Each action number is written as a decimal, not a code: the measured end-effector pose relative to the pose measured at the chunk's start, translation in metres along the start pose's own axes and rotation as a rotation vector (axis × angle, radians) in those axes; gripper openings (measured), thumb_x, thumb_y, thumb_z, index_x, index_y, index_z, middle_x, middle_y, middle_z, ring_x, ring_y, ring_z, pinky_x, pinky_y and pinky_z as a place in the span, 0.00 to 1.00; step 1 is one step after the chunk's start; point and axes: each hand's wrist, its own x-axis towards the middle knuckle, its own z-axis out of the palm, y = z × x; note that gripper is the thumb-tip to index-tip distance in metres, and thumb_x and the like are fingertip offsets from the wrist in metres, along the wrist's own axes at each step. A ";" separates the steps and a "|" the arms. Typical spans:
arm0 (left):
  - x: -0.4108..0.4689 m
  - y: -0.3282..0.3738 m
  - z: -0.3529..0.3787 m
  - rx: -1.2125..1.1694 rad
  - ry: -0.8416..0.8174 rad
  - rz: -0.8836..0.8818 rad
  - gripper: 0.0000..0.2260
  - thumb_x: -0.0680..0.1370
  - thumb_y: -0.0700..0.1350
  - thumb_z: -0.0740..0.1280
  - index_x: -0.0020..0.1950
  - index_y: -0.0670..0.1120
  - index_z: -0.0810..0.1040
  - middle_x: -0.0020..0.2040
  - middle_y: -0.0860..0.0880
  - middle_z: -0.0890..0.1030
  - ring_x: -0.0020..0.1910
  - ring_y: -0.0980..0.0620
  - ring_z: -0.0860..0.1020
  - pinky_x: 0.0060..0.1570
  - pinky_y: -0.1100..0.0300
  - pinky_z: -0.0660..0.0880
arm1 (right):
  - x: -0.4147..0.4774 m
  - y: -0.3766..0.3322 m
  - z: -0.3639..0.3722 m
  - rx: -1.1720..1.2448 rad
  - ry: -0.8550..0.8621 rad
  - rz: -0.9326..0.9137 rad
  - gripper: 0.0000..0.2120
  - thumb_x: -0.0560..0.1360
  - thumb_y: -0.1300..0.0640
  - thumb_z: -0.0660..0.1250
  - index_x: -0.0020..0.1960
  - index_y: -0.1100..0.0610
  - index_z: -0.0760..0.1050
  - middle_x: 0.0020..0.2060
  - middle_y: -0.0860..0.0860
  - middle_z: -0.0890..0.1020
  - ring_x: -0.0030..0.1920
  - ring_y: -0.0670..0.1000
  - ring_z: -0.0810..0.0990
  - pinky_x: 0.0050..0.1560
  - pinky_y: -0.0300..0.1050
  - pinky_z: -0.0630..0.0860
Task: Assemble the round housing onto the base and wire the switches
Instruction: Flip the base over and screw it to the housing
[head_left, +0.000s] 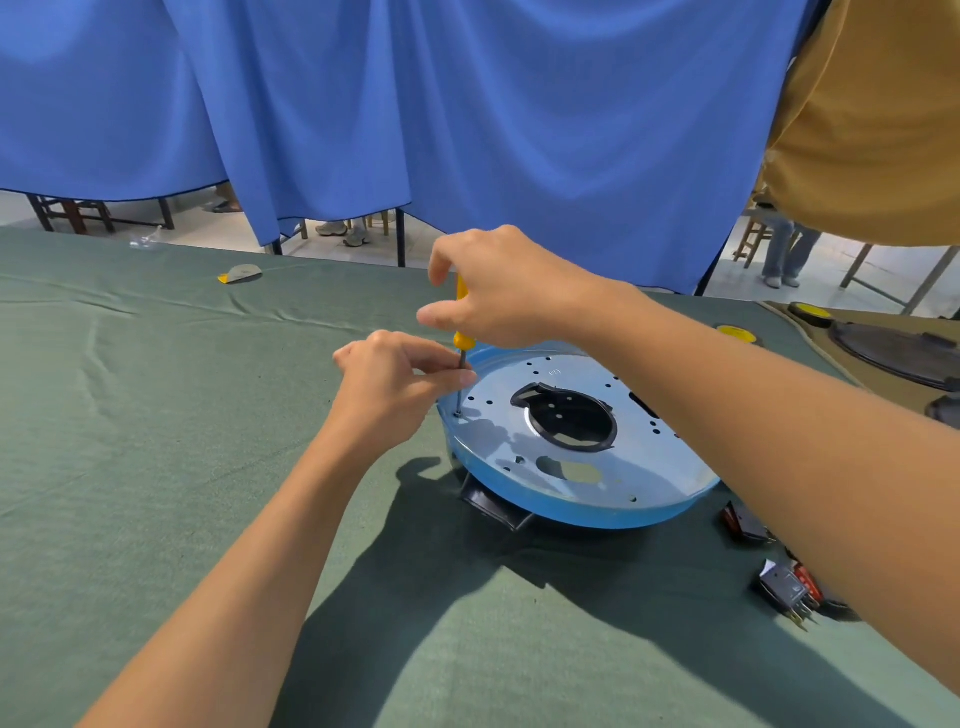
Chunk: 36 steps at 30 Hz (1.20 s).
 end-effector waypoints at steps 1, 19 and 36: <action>0.000 0.000 -0.002 0.005 -0.016 0.001 0.10 0.72 0.46 0.77 0.37 0.62 0.83 0.32 0.69 0.79 0.49 0.55 0.80 0.64 0.40 0.68 | 0.000 0.000 -0.002 0.027 -0.016 -0.041 0.15 0.75 0.49 0.67 0.59 0.55 0.73 0.43 0.47 0.72 0.49 0.51 0.69 0.41 0.43 0.65; 0.001 -0.006 0.003 0.216 -0.069 0.086 0.07 0.78 0.48 0.70 0.41 0.54 0.86 0.43 0.64 0.83 0.55 0.62 0.74 0.47 0.57 0.51 | 0.002 0.003 -0.006 -0.048 -0.070 -0.041 0.07 0.74 0.53 0.68 0.51 0.50 0.72 0.41 0.48 0.69 0.50 0.55 0.74 0.34 0.42 0.64; 0.000 -0.009 0.004 0.218 -0.093 0.079 0.08 0.79 0.47 0.68 0.44 0.56 0.86 0.42 0.67 0.81 0.57 0.63 0.74 0.49 0.59 0.50 | 0.002 0.000 -0.001 -0.057 0.002 -0.060 0.05 0.74 0.53 0.69 0.44 0.52 0.73 0.42 0.50 0.72 0.48 0.55 0.74 0.35 0.43 0.65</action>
